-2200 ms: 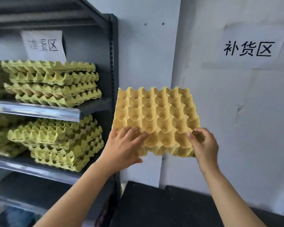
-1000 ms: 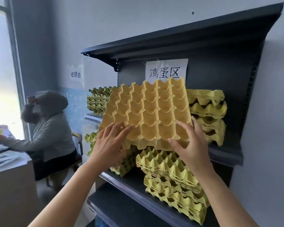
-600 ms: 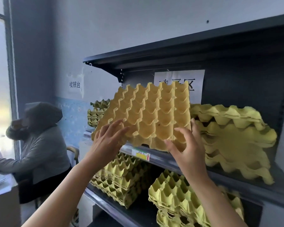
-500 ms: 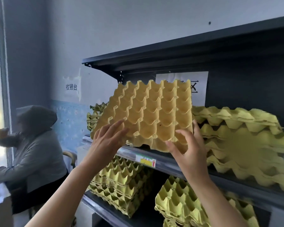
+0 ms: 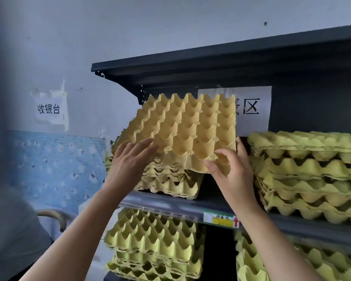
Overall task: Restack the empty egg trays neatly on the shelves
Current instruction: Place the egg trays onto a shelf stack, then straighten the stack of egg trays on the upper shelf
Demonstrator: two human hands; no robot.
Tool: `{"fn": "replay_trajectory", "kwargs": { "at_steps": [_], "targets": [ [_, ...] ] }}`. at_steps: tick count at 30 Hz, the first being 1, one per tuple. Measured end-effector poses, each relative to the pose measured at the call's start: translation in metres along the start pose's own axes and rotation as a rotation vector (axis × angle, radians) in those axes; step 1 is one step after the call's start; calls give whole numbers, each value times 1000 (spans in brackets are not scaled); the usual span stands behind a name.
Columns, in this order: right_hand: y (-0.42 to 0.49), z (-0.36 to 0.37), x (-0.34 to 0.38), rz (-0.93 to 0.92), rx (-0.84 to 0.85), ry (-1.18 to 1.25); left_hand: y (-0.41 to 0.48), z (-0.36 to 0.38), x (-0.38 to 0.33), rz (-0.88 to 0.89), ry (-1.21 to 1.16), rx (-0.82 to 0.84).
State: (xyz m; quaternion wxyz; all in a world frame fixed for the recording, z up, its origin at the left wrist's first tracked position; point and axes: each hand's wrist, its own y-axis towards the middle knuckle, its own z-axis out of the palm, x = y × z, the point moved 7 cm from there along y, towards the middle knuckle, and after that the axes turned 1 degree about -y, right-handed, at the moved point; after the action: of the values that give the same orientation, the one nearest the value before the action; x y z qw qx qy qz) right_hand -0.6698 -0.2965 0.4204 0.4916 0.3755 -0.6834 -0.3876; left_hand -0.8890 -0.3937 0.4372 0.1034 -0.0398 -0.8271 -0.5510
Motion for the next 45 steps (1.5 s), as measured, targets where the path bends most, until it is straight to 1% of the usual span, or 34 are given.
{"fn": "replay_trajectory", "kwargs": {
  "at_steps": [2, 8, 14, 17, 19, 21, 24, 28, 30, 33, 35, 37, 40, 42, 43, 45],
  "targets": [
    [16, 15, 2, -14, 15, -10, 9, 7, 20, -9, -4, 7],
    [68, 61, -5, 33, 74, -22, 35, 26, 67, -68, -51, 17],
    [101, 85, -25, 44, 43, -80, 61, 57, 92, -94, -56, 74],
    [112, 100, -31, 52, 55, -130, 66, 72, 107, -130, -112, 131],
    [115, 107, -36, 88, 66, -164, 67, 80, 114, -146, -201, 174],
    [112, 108, -41, 128, 63, -186, 66, 83, 119, -126, -243, 195],
    [106, 108, -39, 114, 7, -300, 59, 82, 124, -67, -171, 170],
    [98, 109, -33, 171, -39, -266, 54, 88, 123, -54, -178, 222],
    [96, 107, -31, 201, -65, -266, 51, 90, 115, 38, -91, 202],
    [92, 111, -28, 196, -71, -331, 46, 87, 109, 113, -6, 88],
    [85, 116, -27, 206, -54, -425, 40, 88, 111, 121, -25, 49],
    [76, 118, -25, 211, -51, -571, 35, 90, 112, 148, -20, 10],
    [66, 117, -14, 171, -66, -709, 30, 90, 114, 160, -19, -25],
    [65, 119, 0, 63, -54, -763, 29, 88, 115, 124, 13, -27],
    [65, 123, 7, 1, -8, -798, 28, 87, 118, 95, 31, -22],
    [68, 134, 13, -51, 167, -860, 26, 87, 124, 55, 54, 3]
  ]
}}
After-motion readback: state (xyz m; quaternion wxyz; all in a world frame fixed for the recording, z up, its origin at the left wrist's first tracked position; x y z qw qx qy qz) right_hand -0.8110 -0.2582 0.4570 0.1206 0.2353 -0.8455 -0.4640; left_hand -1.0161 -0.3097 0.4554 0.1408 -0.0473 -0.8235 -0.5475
